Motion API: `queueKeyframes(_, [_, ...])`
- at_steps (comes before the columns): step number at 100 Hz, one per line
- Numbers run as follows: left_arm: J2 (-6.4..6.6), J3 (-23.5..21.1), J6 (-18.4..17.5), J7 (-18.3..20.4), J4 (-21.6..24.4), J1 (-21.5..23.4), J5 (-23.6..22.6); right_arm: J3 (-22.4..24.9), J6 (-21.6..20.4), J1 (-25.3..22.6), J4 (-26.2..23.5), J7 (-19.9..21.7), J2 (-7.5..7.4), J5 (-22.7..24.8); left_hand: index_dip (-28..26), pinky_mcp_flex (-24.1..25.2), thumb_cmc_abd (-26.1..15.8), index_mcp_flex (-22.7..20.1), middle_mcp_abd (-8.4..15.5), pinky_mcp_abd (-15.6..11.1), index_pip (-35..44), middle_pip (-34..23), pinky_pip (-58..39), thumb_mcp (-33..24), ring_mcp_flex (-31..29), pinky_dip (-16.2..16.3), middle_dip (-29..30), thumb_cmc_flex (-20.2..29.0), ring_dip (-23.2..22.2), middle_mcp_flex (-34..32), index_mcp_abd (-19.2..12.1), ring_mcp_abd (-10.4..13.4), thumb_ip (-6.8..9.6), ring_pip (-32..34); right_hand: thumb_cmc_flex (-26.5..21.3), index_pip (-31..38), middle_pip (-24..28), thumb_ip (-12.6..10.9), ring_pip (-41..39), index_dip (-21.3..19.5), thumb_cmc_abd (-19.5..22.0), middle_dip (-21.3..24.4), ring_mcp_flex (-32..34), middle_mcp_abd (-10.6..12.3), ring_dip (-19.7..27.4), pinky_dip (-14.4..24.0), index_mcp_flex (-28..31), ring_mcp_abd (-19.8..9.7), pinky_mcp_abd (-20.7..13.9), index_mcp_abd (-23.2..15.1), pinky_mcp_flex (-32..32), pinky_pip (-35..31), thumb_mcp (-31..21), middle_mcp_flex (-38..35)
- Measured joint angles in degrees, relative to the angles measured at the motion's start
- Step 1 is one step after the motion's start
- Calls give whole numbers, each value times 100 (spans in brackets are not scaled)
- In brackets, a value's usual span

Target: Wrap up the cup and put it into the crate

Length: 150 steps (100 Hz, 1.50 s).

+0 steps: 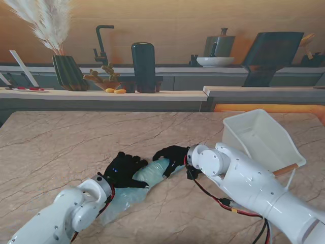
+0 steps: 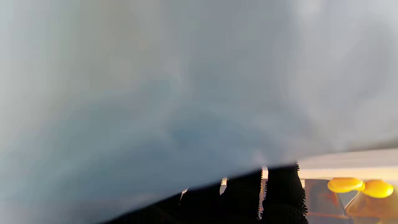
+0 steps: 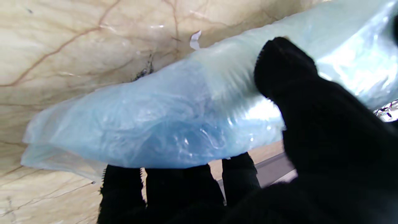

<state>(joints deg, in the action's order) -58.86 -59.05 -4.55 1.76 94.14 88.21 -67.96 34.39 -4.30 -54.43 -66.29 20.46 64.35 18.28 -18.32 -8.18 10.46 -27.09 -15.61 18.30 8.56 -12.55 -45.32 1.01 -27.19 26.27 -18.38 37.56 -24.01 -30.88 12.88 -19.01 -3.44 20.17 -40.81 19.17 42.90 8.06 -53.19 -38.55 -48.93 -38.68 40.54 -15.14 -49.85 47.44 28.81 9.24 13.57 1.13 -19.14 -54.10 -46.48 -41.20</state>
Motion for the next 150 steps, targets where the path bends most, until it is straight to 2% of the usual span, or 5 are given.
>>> queueKeyframes(11, [27,235,2,-152,-86,-122,30,38,84,7,8,149,0,-143,-57,-93,189,-135,-25,0,-20,-45,-161,-129,-151,0,7,132,0,-66,605,0,56,143,1,0,100,-21,-57,0,1,-11,0,2,0,-61,-7,18,0,-18,3,-74,0,-4])
queueKeyframes(38, [-84,497,204,-265,-652,-622,786,737,68,-499,-134,87,-43,-171,-807,-366,1024,-115,322,-187,221,-479,-655,-1629,-856,0,-205,-4,-128,-817,251,299,-42,727,477,8,-652,-844,1851,451,1587,1065,-257,-3,1328,-503,-361,153,17,90,611,815,1380,615])
queueKeyframes(88, [-105,816,0,2535,-2071,-2294,5294,1630,-751,-2108,-963,-4015,50,2900,-777,-62,1691,-198,107,-296,636,-408,-365,-1307,-689,-73,-352,1045,-213,-725,115,213,-368,583,1072,393,-1576,-908,3649,-38,1752,1641,-968,-11,2072,-440,-630,234,216,255,809,2174,1275,1564])
queueKeyframes(134, [-370,1040,536,2846,-2909,-2834,6521,23,465,-1472,-888,-3216,-169,3532,-715,211,205,-938,122,-807,1209,-412,-928,-45,-564,134,-289,1611,-458,-1037,161,391,-372,1124,1007,-308,-1481,-870,3450,31,1703,1672,-965,29,1982,-170,-1100,160,148,1076,704,2328,1055,1642])
queueKeyframes(150, [-444,679,513,2805,-2956,-2627,6673,-591,456,-754,-346,-3184,-24,3156,-654,358,-214,-797,7,-921,965,-424,-968,-42,-259,167,-289,1446,-455,-751,474,434,-17,1116,1026,150,-894,-1004,2451,-164,1213,1309,-590,165,1463,-20,-797,33,99,791,359,1921,1079,1050])
